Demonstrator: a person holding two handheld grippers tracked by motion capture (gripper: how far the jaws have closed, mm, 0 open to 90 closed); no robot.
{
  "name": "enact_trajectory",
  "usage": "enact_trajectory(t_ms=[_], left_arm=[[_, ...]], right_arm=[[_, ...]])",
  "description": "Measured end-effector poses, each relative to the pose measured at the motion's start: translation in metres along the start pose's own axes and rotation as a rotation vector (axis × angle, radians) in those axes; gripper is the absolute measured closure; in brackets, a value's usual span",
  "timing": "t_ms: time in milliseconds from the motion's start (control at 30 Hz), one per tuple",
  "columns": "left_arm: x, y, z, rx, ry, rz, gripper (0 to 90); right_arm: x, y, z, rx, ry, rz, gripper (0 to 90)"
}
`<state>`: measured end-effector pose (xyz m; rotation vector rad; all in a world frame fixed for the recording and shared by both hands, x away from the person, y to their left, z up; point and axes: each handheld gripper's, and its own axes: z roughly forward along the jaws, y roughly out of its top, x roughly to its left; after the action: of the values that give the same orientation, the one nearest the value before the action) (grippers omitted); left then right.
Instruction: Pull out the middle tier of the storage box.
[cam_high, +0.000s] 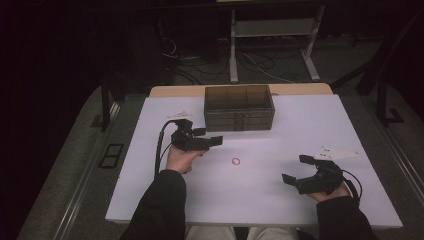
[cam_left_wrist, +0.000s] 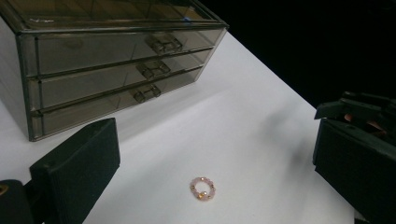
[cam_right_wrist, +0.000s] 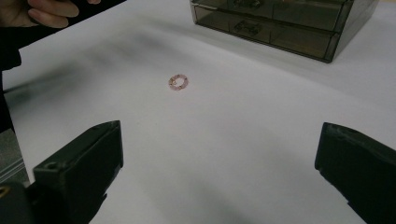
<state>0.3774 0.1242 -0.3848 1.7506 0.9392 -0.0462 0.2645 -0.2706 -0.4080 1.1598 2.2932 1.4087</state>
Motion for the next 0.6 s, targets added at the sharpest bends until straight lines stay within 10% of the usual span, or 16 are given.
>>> enact_trajectory(t_ms=[600], left_arm=[[0.014, -0.003, 0.022, -0.024, 0.005, -0.088, 0.0]], right_arm=[[0.0, 0.0, 0.0, 0.005, 0.003, 0.002, 0.4]])
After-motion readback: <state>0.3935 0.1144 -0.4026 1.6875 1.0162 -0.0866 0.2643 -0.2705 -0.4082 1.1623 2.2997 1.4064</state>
